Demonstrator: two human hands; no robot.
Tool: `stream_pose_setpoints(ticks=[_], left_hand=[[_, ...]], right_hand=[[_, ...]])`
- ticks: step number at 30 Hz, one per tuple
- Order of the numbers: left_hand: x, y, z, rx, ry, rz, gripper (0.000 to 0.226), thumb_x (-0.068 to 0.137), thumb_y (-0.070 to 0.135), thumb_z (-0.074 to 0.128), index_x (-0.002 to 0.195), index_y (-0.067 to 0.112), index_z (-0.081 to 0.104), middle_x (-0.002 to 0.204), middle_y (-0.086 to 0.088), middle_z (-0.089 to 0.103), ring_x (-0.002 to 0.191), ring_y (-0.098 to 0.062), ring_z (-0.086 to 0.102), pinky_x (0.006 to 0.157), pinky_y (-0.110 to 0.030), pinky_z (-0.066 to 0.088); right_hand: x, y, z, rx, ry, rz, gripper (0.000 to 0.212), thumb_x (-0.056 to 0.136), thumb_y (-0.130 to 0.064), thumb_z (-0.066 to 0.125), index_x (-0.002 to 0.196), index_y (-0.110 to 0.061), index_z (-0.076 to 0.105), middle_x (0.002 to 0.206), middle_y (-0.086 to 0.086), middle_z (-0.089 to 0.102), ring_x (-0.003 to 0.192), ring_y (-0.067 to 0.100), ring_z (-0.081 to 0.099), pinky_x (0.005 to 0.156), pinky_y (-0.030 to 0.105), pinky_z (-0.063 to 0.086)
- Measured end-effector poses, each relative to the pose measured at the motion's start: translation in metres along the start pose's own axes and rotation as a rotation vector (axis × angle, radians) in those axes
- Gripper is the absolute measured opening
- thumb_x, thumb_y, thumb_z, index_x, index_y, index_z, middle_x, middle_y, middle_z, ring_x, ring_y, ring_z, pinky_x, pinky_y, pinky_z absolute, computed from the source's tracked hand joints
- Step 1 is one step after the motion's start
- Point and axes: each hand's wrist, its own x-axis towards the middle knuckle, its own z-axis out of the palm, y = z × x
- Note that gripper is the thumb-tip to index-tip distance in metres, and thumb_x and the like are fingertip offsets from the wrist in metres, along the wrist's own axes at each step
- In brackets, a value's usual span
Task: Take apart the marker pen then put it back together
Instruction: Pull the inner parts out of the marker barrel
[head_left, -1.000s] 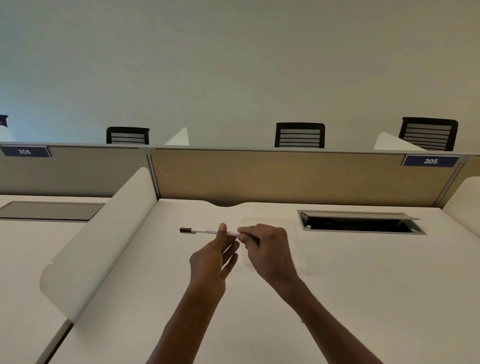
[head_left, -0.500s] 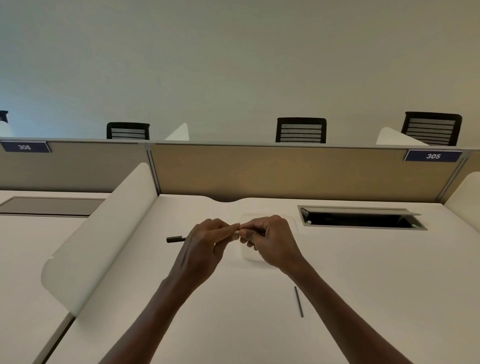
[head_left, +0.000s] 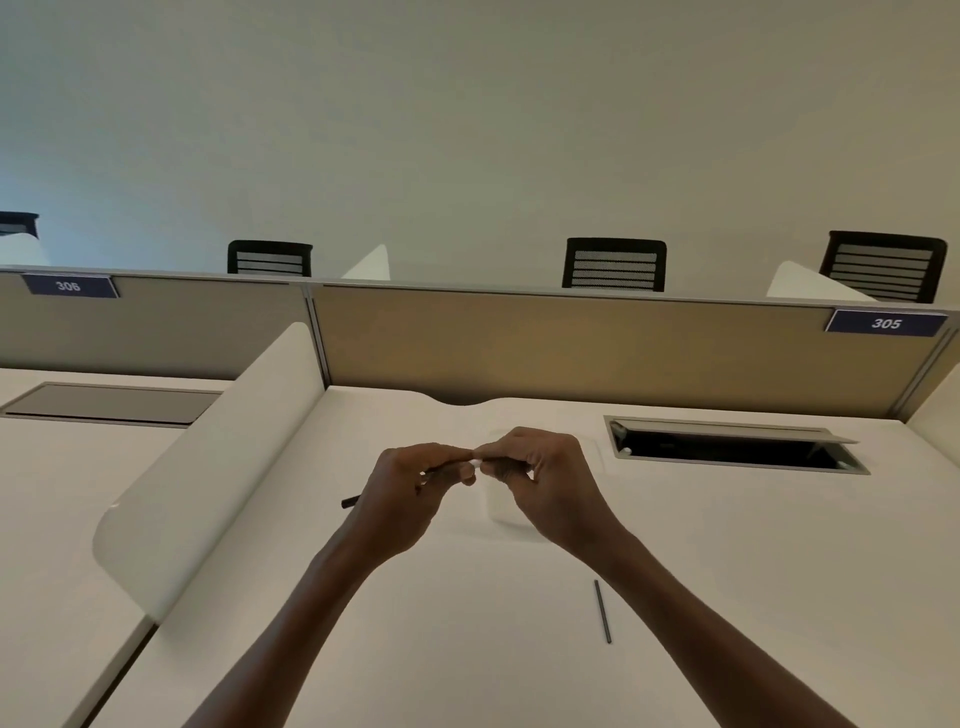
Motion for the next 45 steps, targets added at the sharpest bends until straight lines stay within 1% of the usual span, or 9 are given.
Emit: stream_pose_setpoints(ticks=[6,10,18,22,25,32,37,40,45], left_hand=[[-0.010,-0.006,0.009,-0.020,0.092,0.008,0.021,0.088,0.008,0.071,0.104,0.019,0.078,0.080,0.016,0.072,0.074,-0.003,0.065,0.064,-0.011,0.043],[-0.015,-0.009,0.013,0.016,0.107,0.016,0.022,0.087,0.008,0.072,0.105,0.020,0.078,0.081,0.013,0.072,0.074,-0.004,0.065,0.065,-0.011,0.043],[-0.023,-0.009,0.017,0.008,0.117,-0.037,0.020,0.088,0.010,0.072,0.104,0.019,0.079,0.082,0.010,0.074,0.076,-0.003,0.064,0.065,-0.011,0.042],[-0.025,-0.008,0.020,0.006,0.137,-0.040,0.020,0.087,0.008,0.072,0.104,0.018,0.079,0.082,0.009,0.075,0.075,-0.006,0.065,0.065,-0.012,0.043],[-0.028,-0.008,0.023,-0.012,0.144,-0.048,0.020,0.087,0.008,0.072,0.103,0.018,0.079,0.081,0.009,0.075,0.073,-0.006,0.065,0.064,-0.012,0.042],[-0.034,-0.009,0.027,-0.087,0.124,-0.128,0.020,0.088,0.008,0.072,0.101,0.021,0.079,0.085,0.010,0.076,0.077,-0.003,0.066,0.067,-0.013,0.044],[-0.036,-0.007,0.025,-0.111,0.137,-0.129,0.018,0.088,0.009,0.072,0.101,0.019,0.079,0.088,0.011,0.077,0.081,0.000,0.068,0.068,-0.008,0.044],[-0.036,-0.007,0.025,-0.120,0.144,-0.149,0.017,0.088,0.007,0.072,0.098,0.018,0.079,0.085,0.010,0.076,0.075,0.003,0.065,0.066,-0.008,0.041],[-0.040,-0.009,0.027,-0.115,0.127,-0.173,0.017,0.088,0.008,0.072,0.099,0.018,0.080,0.084,0.009,0.076,0.074,0.001,0.064,0.065,-0.008,0.040]], right_hand=[[0.003,0.002,-0.003,0.193,-0.170,0.392,0.038,0.082,-0.038,0.073,0.116,-0.023,0.066,0.082,-0.003,0.074,0.065,0.007,0.065,0.057,0.023,0.053],[0.001,0.003,0.002,0.107,-0.152,0.459,0.040,0.091,-0.049,0.058,0.083,-0.013,0.071,0.067,0.000,0.072,0.050,0.008,0.060,0.048,0.015,0.042],[-0.002,0.005,0.003,0.107,-0.162,0.372,0.010,0.086,-0.008,0.066,0.085,-0.014,0.074,0.069,-0.002,0.070,0.058,0.005,0.059,0.054,0.016,0.046],[-0.003,0.002,0.000,0.202,-0.162,0.494,0.018,0.086,-0.030,0.071,0.098,-0.017,0.071,0.076,0.000,0.073,0.059,0.007,0.063,0.052,0.020,0.048],[-0.001,-0.002,0.000,0.032,-0.182,0.507,0.040,0.091,-0.048,0.059,0.080,-0.010,0.069,0.070,-0.001,0.073,0.052,0.007,0.061,0.048,0.018,0.045],[-0.005,-0.004,-0.001,0.020,-0.220,0.396,0.010,0.084,-0.009,0.069,0.082,-0.018,0.072,0.074,-0.006,0.069,0.061,0.000,0.057,0.060,0.019,0.047],[-0.005,-0.009,0.000,0.099,-0.244,0.499,0.026,0.081,-0.037,0.075,0.100,-0.022,0.066,0.089,-0.006,0.069,0.072,0.006,0.063,0.059,0.023,0.050],[-0.004,-0.010,0.002,-0.028,-0.193,0.509,0.036,0.089,-0.049,0.062,0.083,-0.014,0.067,0.075,-0.002,0.071,0.058,0.007,0.060,0.053,0.023,0.048],[-0.007,-0.007,0.002,-0.058,-0.208,0.412,0.011,0.088,-0.016,0.067,0.077,-0.019,0.068,0.068,-0.010,0.067,0.057,-0.003,0.056,0.053,0.011,0.040]])
